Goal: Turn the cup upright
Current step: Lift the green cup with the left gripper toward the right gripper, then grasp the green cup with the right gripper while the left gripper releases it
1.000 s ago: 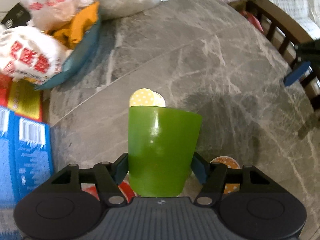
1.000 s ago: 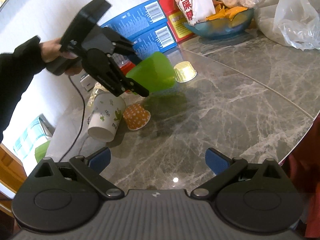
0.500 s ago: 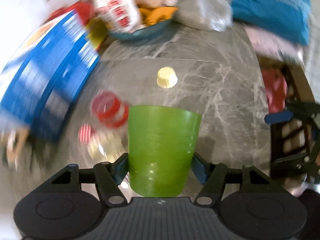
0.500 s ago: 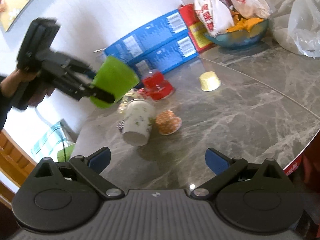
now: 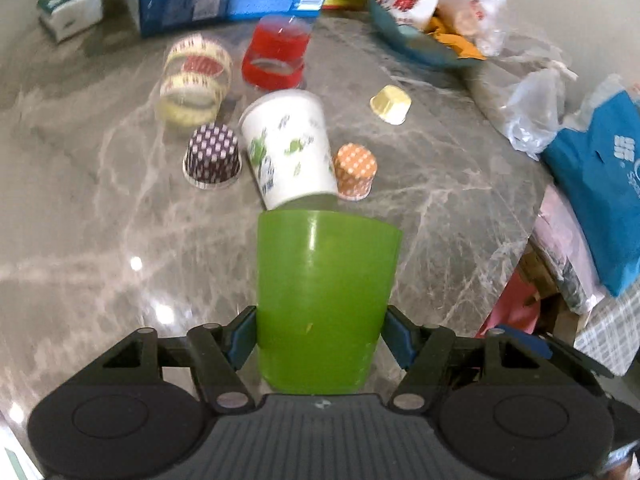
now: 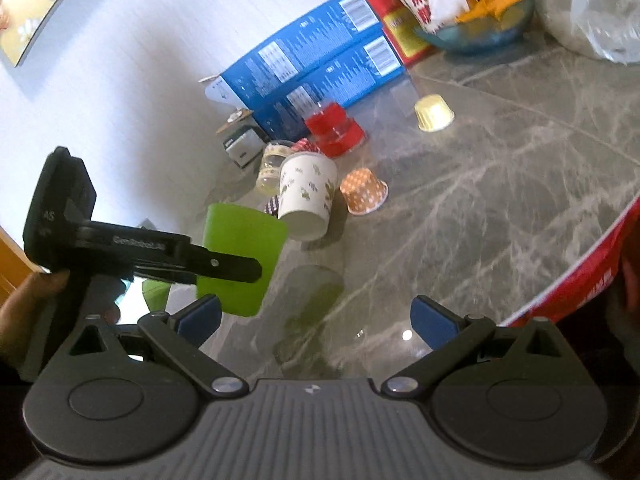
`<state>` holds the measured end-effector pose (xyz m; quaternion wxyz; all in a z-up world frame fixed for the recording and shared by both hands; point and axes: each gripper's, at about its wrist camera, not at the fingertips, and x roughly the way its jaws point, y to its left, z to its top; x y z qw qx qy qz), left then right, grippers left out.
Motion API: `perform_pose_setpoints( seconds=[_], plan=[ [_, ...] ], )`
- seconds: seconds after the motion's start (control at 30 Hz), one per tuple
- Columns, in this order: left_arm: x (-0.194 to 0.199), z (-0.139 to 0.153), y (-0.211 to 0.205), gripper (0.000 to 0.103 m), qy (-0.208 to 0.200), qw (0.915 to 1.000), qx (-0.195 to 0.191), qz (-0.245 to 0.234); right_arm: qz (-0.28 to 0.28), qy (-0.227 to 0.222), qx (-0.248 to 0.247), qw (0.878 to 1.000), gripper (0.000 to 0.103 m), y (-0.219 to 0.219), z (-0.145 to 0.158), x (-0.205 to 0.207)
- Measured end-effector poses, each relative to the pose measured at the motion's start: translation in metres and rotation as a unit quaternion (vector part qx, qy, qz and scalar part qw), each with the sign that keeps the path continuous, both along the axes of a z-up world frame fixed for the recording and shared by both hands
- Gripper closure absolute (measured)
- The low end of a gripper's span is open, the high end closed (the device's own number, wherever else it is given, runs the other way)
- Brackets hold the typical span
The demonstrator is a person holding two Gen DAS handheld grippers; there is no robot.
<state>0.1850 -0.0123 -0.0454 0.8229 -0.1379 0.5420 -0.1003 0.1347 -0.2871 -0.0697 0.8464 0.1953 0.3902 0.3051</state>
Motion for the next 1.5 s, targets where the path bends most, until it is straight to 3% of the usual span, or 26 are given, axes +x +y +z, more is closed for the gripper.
perform_pose_setpoints(
  seconds=[0.47,0.53,0.9,1.17,1.27,1.5],
  plan=[
    [-0.017,-0.027,-0.009,0.033,0.026,0.9988,-0.038,0.014,-0.030,0.055,-0.013,0.998,0.001,0.012,0.001,0.010],
    [-0.020,-0.026,-0.010,0.025,0.022,0.9988,-0.044,0.003,-0.032,0.062,-0.016,0.997,0.001,0.015,0.000,0.014],
    [-0.064,-0.005,0.024,0.022,-0.035,0.9989,-0.032,0.001,-0.021,0.090,0.018,0.996,0.001,0.053,-0.004,0.023],
    [-0.106,0.004,0.069,0.022,-0.076,0.9956,-0.051,0.023,0.020,0.099,-0.041,0.994,0.002,0.103,-0.003,0.045],
    [-0.114,0.006,0.080,0.022,-0.091,0.9930,-0.071,0.026,0.029,0.113,-0.071,0.991,0.010,0.116,-0.003,0.052],
    [-0.127,-0.001,0.102,0.022,-0.115,0.9849,-0.125,0.037,0.048,0.129,-0.135,0.981,0.016,0.147,-0.001,0.055]
  ],
)
